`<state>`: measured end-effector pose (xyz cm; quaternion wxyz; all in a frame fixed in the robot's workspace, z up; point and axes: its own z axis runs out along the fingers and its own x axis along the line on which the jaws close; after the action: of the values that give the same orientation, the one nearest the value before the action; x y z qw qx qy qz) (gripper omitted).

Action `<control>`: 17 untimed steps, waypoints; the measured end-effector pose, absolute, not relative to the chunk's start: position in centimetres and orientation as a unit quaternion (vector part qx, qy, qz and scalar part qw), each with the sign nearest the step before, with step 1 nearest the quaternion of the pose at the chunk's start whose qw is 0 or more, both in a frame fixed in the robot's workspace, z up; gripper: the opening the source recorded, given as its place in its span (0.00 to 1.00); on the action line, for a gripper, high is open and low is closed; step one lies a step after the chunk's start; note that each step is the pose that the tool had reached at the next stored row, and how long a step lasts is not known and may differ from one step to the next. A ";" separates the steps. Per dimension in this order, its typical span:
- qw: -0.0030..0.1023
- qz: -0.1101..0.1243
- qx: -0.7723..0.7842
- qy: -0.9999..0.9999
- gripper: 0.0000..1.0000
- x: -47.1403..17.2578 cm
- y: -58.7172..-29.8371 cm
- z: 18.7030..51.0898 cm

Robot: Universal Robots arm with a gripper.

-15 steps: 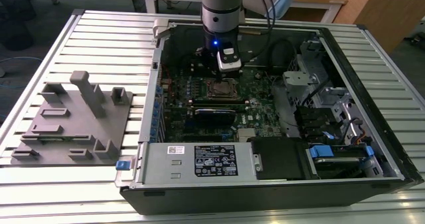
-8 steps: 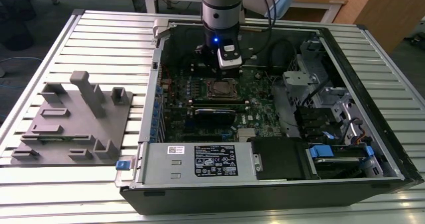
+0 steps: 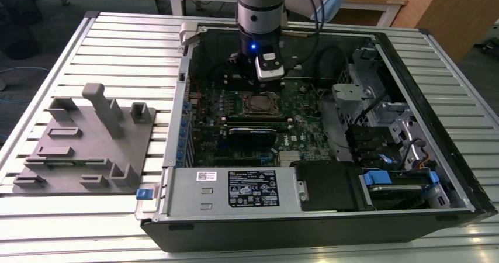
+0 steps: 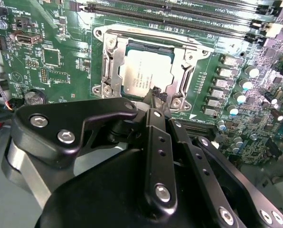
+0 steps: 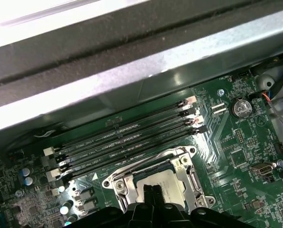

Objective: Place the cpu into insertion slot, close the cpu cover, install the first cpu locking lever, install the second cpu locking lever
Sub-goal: 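Install the first cpu locking lever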

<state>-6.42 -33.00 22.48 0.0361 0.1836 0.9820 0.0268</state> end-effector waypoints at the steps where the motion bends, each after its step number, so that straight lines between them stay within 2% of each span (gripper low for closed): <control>1: 0.031 0.026 0.184 0.982 0.11 -6.4 -33.0 22.5; 4: 0.014 0.023 0.184 0.983 0.11 -6.4 -33.0 22.4; 17: 0.012 0.023 0.158 0.987 0.11 -5.7 -33.0 22.1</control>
<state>-5.74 -33.00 22.12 0.0125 0.1580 0.9871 0.0228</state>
